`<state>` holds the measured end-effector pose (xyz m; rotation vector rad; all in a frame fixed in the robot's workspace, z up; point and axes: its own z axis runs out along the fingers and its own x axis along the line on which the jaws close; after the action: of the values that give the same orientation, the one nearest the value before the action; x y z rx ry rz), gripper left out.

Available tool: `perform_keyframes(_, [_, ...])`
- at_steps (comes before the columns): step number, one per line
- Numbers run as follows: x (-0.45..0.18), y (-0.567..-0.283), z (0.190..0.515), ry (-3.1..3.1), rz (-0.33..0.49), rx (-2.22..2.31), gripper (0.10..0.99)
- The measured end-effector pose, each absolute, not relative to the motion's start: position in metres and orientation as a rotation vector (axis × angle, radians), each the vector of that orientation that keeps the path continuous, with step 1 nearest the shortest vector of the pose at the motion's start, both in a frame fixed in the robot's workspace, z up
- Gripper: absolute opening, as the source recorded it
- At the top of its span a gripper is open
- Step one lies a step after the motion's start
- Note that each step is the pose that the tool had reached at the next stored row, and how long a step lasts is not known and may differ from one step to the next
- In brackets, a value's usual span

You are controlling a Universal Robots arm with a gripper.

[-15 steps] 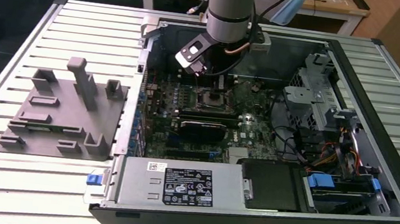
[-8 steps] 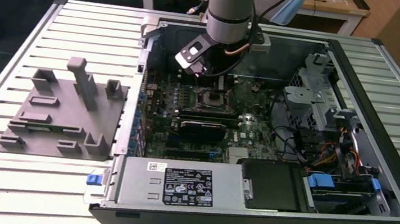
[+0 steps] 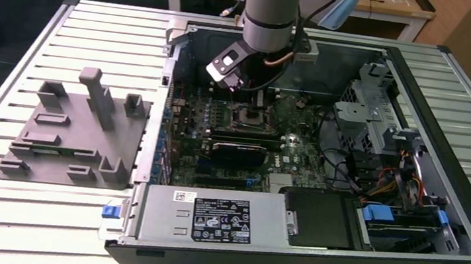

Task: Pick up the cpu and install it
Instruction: 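Place the cpu into insertion slot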

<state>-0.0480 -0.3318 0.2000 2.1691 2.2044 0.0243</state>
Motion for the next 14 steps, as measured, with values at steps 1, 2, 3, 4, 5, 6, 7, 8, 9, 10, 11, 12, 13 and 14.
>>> perform_keyframes(1, [-0.0480,-0.3318,0.1997,2.204,0.024,2.169,0.106])
perform_keyframes(2, [-0.0480,-0.3318,0.1997,2.204,0.024,2.169,0.106])
perform_keyframes(3, [-0.0480,-0.3318,0.1997,2.204,0.024,2.169,0.106])
perform_keyframes(4, [-0.0480,-0.3318,0.1995,2.204,0.024,2.169,0.106])
perform_keyframes(5, [-0.0480,-0.3318,0.1992,2.204,0.024,2.169,0.106])
perform_keyframes(6, [-0.0480,-0.3318,0.1989,2.204,0.023,2.169,0.106])
perform_keyframes(7, [-0.0480,-0.3319,0.1985,2.204,0.023,2.169,0.106])
perform_keyframes(8, [-0.0481,-0.3319,0.1983,2.204,0.023,2.169,0.106])
perform_keyframes(9, [-0.0481,-0.3319,0.1982,2.204,0.023,2.169,0.106])
perform_keyframes(10, [-0.0480,-0.3318,0.1981,2.204,0.024,2.169,0.106])
perform_keyframes(11, [-0.0480,-0.3318,0.1979,2.204,0.024,2.169,0.106])
perform_keyframes(12, [-0.0480,-0.3318,0.1979,2.205,0.025,2.169,0.106])
perform_keyframes(13, [-0.0480,-0.3318,0.1979,2.205,0.025,2.169,0.106])
perform_keyframes(14, [-0.0480,-0.3318,0.1980,2.205,0.025,2.169,0.106])
